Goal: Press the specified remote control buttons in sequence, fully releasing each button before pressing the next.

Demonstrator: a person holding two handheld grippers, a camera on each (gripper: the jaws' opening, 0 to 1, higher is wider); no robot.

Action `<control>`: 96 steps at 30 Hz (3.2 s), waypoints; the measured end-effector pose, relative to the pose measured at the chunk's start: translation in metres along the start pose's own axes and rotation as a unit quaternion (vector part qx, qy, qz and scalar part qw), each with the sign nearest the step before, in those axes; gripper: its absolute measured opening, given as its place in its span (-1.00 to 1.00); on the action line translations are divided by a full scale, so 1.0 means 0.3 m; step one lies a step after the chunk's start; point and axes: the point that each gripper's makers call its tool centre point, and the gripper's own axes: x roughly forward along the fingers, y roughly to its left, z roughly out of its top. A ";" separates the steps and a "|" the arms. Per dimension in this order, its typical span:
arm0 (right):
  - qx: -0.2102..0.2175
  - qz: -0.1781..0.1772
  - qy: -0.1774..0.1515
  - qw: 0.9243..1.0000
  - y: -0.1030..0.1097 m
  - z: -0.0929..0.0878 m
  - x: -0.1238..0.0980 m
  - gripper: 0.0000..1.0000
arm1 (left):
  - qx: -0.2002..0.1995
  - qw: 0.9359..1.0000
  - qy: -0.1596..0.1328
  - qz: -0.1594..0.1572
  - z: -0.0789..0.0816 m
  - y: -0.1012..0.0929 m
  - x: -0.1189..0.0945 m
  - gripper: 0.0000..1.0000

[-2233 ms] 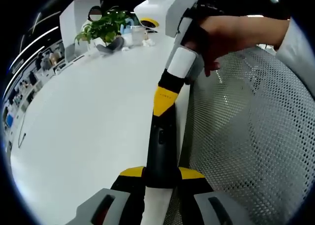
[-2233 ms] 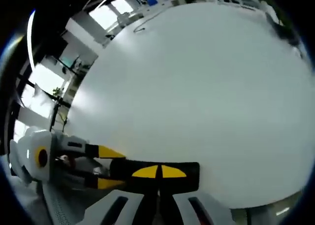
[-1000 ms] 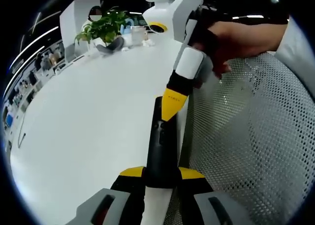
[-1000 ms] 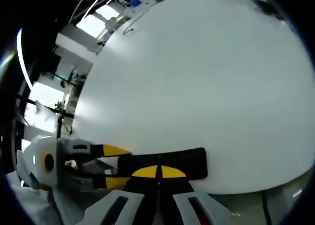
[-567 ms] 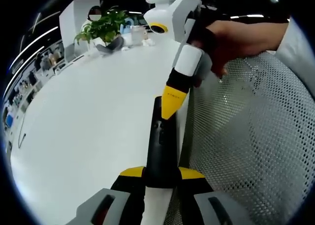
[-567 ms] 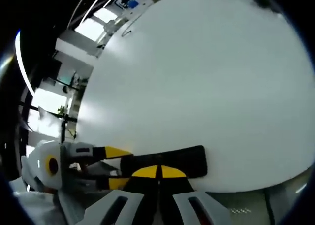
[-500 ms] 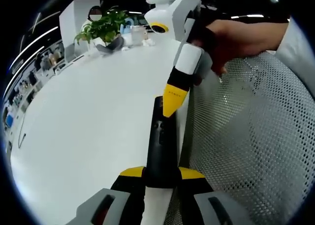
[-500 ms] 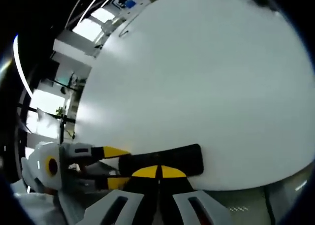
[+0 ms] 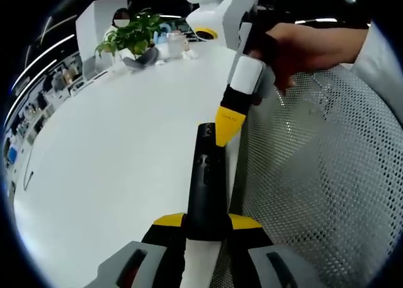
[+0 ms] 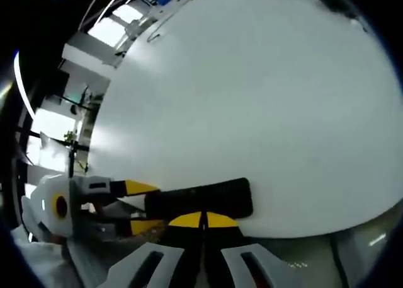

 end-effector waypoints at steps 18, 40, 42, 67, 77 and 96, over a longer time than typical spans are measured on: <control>-0.010 -0.007 0.011 1.000 -0.010 -0.002 0.008 -1.00 | 0.003 1.000 0.002 0.001 0.001 0.000 -0.001 -0.51; 0.009 0.023 -0.029 0.999 0.012 0.048 0.002 -1.00 | 0.001 1.000 0.001 -0.001 0.002 0.004 0.001 -0.51; -0.002 0.014 -0.035 0.999 0.007 0.056 0.001 -1.00 | 0.001 1.000 0.001 -0.001 0.001 0.004 0.001 -0.51; -0.064 -0.009 -0.016 0.998 0.020 0.035 0.026 -1.00 | 0.000 1.000 0.000 -0.002 0.001 0.004 0.000 -0.51; -0.079 -0.016 -0.016 0.997 0.017 0.036 0.027 -1.00 | 0.000 1.000 0.001 -0.002 0.001 0.004 -0.001 -0.51; -0.085 -0.029 -0.002 0.996 0.022 0.022 0.022 -1.00 | -0.001 1.000 0.001 -0.002 0.002 0.003 -0.002 -0.51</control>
